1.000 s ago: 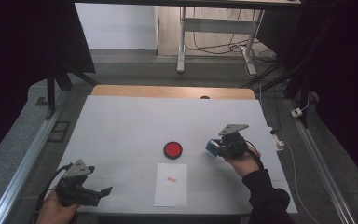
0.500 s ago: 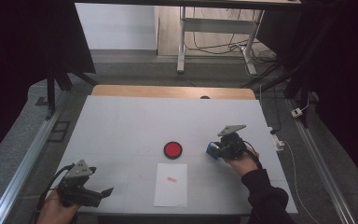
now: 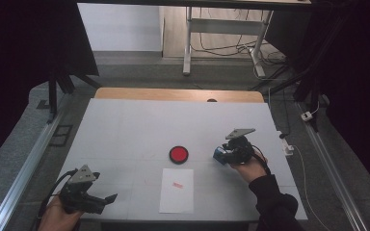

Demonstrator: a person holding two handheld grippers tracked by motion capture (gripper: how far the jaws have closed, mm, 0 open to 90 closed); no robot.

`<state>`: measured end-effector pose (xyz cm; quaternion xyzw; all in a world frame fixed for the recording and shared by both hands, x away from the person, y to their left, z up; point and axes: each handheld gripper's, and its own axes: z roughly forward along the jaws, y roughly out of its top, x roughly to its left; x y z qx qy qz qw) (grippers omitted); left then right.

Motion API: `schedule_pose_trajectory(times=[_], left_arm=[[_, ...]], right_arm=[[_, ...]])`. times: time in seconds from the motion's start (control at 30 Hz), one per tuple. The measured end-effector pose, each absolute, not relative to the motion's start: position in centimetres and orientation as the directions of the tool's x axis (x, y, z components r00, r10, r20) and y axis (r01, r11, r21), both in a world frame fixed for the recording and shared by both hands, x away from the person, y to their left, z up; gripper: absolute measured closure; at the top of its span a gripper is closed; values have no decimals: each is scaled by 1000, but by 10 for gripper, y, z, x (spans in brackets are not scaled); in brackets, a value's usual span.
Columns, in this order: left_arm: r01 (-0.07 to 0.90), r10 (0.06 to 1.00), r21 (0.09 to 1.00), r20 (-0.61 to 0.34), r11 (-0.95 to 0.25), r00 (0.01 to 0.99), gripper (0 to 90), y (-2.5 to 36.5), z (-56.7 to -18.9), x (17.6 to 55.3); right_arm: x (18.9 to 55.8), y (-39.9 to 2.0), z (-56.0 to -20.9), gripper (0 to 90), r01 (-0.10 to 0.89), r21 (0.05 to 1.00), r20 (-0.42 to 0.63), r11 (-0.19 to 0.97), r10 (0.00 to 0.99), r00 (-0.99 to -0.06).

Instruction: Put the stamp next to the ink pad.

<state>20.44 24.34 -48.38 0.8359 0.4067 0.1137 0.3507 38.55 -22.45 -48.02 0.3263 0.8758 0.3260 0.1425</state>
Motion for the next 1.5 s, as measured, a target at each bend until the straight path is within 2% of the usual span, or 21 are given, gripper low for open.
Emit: schedule_pose_trajectory(times=[0.2, 0.4, 0.73, 0.93, 1.5], left_arm=[[601, 761, 681, -98, -419, 641, 30, 244, -484, 204], [601, 763, 680, -96, -419, 640, 30, 244, -484, 204], [603, 763, 678, -96, -420, 639, 31, 244, -484, 204], [603, 763, 678, -95, -420, 639, 30, 243, -484, 204], [609, 771, 683, -105, -403, 629, 28, 245, -484, 204]], right_arm=[[380, -223, -474, 287, 483, 681, -19, 550, 673, -739], [372, -226, -464, 167, 504, 696, 13, 511, 693, -720], [349, -234, -454, 33, 498, 724, 25, 478, 702, -711], [333, -239, -447, 0, 483, 749, 36, 453, 700, -713], [290, -267, -442, 0, 482, 791, 40, 377, 753, -656]])
